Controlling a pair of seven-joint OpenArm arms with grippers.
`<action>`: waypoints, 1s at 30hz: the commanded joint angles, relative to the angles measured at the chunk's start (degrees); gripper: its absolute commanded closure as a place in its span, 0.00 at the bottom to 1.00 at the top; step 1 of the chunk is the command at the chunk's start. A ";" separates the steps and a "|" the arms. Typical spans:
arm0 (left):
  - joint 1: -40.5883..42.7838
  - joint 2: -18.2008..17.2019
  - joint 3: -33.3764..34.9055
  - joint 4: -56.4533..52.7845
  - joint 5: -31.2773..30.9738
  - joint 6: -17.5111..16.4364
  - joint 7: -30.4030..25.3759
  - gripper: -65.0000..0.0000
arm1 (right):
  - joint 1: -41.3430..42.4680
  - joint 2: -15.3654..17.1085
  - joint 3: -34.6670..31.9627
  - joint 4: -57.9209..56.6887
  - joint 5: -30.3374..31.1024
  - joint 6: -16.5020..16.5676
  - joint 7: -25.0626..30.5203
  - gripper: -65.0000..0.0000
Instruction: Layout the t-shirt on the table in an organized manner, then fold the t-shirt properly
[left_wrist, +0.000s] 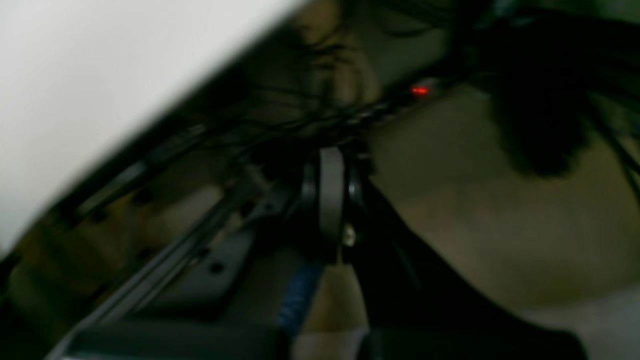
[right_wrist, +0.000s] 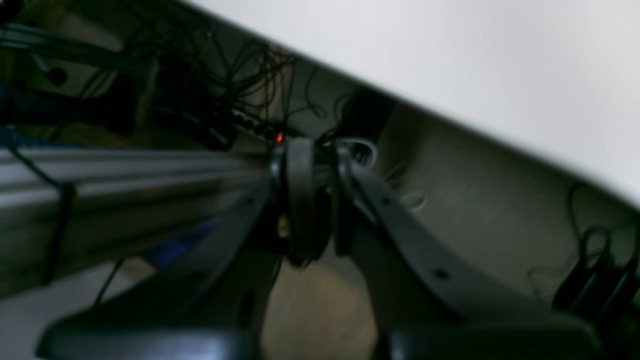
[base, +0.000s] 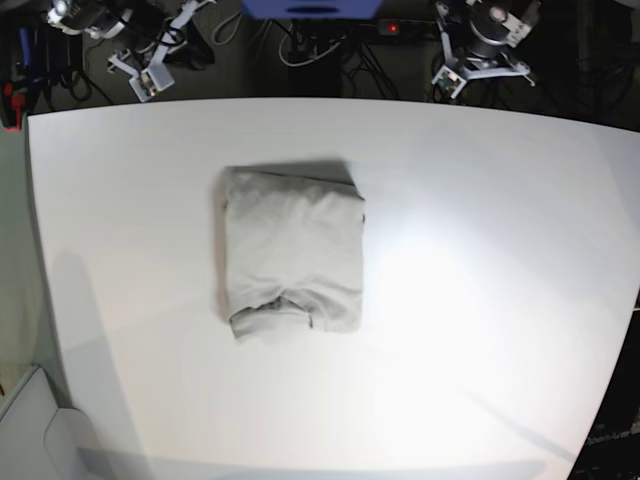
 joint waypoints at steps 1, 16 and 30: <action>0.31 -0.10 0.42 -1.13 0.41 0.37 0.00 1.00 | -0.53 0.13 0.04 -0.61 0.73 0.36 1.55 0.93; -21.40 -11.00 0.86 -59.32 -9.26 10.92 -14.51 1.00 | 14.32 -0.14 -9.37 -52.83 0.81 0.36 25.63 0.93; -34.06 -9.33 0.68 -101.17 -22.19 24.19 -41.94 1.00 | 34.19 -5.06 -12.10 -106.72 0.81 -7.77 65.28 0.92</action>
